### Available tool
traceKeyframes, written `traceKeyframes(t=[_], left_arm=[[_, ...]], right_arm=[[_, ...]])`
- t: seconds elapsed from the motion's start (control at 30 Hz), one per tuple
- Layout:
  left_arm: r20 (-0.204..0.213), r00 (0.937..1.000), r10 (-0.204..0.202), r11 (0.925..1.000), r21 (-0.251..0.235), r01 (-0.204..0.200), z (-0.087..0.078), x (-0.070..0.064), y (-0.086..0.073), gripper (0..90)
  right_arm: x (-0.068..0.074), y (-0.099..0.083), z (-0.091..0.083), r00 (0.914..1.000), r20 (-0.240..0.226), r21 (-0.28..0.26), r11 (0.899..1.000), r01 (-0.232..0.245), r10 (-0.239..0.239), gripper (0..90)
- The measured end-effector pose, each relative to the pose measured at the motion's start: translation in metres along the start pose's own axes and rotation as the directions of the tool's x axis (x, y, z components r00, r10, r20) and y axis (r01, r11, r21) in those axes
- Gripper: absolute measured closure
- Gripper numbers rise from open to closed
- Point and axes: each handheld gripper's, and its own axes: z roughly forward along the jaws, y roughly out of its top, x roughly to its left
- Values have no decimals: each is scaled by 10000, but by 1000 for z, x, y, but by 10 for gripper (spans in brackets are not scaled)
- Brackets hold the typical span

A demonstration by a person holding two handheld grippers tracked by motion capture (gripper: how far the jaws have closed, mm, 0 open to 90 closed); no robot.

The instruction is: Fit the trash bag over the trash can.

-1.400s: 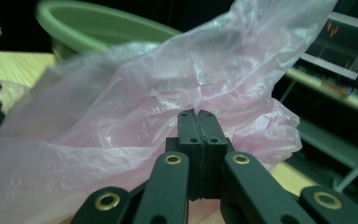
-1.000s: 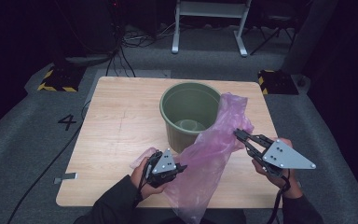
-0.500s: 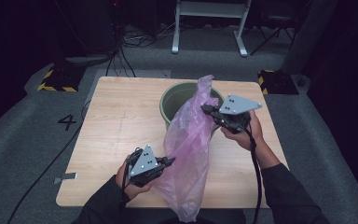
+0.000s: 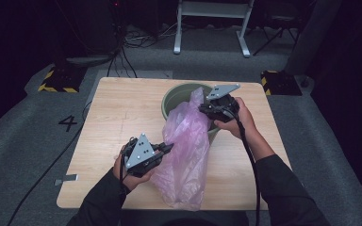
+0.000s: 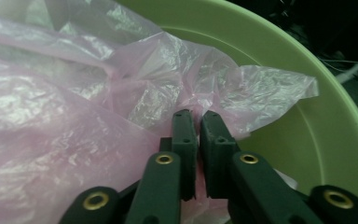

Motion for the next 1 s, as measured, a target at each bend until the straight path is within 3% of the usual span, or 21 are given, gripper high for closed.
traceKeyframes(t=[0.03, 0.17, 0.23, 0.4, 0.43, 0.47, 0.57, 0.6, 0.63, 0.67, 0.73, 0.8, 0.87, 0.9, 0.97, 1.0], left_arm=[[-150, 9999, -19, 10000, 25, 19, 1, 2, 2, 862], [-621, 9976, -313, 9994, 113, 320, 3, 12, 6, 882], [-838, 9955, -443, 9988, 150, 457, 5, 17, 6, 883], [-1111, 9924, -524, 9977, 369, 568, 10, 23, 6, 888], [-1118, 9922, -549, 9975, 376, 594, 10, 23, 6, 888], [-1127, 9921, -545, 9975, 384, 592, 10, 23, 6, 888], [-1158, 9917, -552, 9969, 494, 613, 12, 25, 6, 888], [-1107, 9921, -596, 9965, 517, 657, 12, 25, 6, 888], [-1079, 9923, -610, 9962, 556, 673, 13, 26, 6, 888], [-1062, 9923, -639, 9956, 614, 706, 13, 27, 5, 888], [-1005, 9927, -674, 9954, 618, 738, 15, 27, 5, 888], [-965, 9929, -699, 9953, 600, 759, 17, 28, 6, 884], [-928, 9931, -720, 9952, 593, 777, 18, 28, 6, 883], [-894, 9935, -701, 9951, 627, 759, 20, 28, 7, 881], [-885, 9939, -654, 9952, 665, 714, 21, 28, 8, 881], [-866, 9942, -642, 9953, 670, 701, 21, 28, 8, 879]], right_arm=[[0, 0, 0, 10000, 0, 0, 10000, 0, 0, 782], [-4, -1, 1, 9995, 166, -66, 9996, -285, 286, 604], [-5, -4, -3, 9985, -153, -362, 9980, -527, 521, 526], [-5, -12, -21, 9977, 11, -1019, 9925, -678, 683, 406], [-7, -16, -30, 9967, 26, -1344, 9877, -802, 813, 388], [-7, -16, -30, 9967, 26, -1344, 9877, -802, 813, 388], [-9, -21, -47, 9941, -160, -2047, 9728, -1083, 1072, 348], [-9, -23, -52, 9933, -363, -2307, 9661, -1154, 1100, 338], [-6, -25, -61, 9885, -1198, -2682, 9557, -1214, 919, 312], [-6, -25, -61, 9885, -1198, -2682, 9557, -1214, 919, 312], [1, -26, -64, 9703, -2357, -2890, 9494, -1232, 542, 292], [15, -23, -63, 9527, -3037, -2792, 9555, -958, 68, 258], [18, -22, -62, 9509, -3094, -2769, 9568, -884, -16, 258], [28, -17, -57, 9537, -2996, -2637, 9630, -560, -265, 256], [32, -15, -54, 9547, -2954, -2558, 9657, -442, -345, 261], [36, -12, -47, 9604, -2763, -2365, 9711, -307, -369, 316]])
